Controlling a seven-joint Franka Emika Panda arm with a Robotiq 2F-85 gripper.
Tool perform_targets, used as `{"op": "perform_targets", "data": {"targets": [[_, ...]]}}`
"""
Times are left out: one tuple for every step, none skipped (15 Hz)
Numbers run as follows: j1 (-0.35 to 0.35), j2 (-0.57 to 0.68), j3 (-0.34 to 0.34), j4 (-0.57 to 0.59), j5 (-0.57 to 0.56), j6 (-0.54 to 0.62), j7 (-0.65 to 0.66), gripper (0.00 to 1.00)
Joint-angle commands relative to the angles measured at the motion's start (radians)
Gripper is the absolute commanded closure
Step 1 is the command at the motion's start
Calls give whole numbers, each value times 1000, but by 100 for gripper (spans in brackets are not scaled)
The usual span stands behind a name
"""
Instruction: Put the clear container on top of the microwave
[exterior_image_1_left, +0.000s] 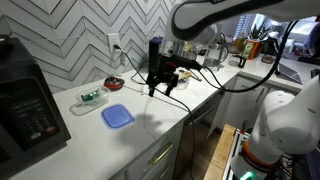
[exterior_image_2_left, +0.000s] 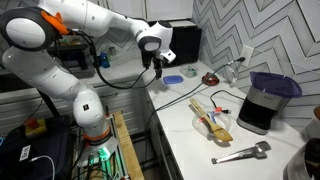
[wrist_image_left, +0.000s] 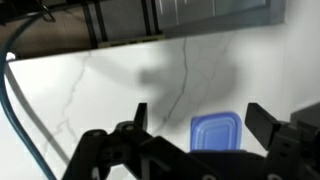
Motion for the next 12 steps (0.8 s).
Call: {"op": "perform_targets", "data": {"targets": [[-46, 96, 35, 154, -35, 144, 89, 0], [-53, 138, 52, 190, -57, 225, 107, 0], [-57, 184, 67, 222, -74, 317, 128, 0], [-63, 229, 85, 247, -108, 410, 160, 0], [-73, 287, 106, 274, -162, 504, 207, 0], [-87, 343, 131, 297, -247, 584, 279, 0], [-99, 398, 148, 320, -344, 634, 362, 0], [-160, 443, 202, 335, -429, 664, 430, 0], [-179, 481, 211, 348, -514, 674, 498, 0], [-162, 519, 190, 371, -599, 664, 572, 0], [-139, 566, 174, 408, -679, 644, 655, 0], [-127, 597, 169, 439, -677, 602, 669, 0]]}}
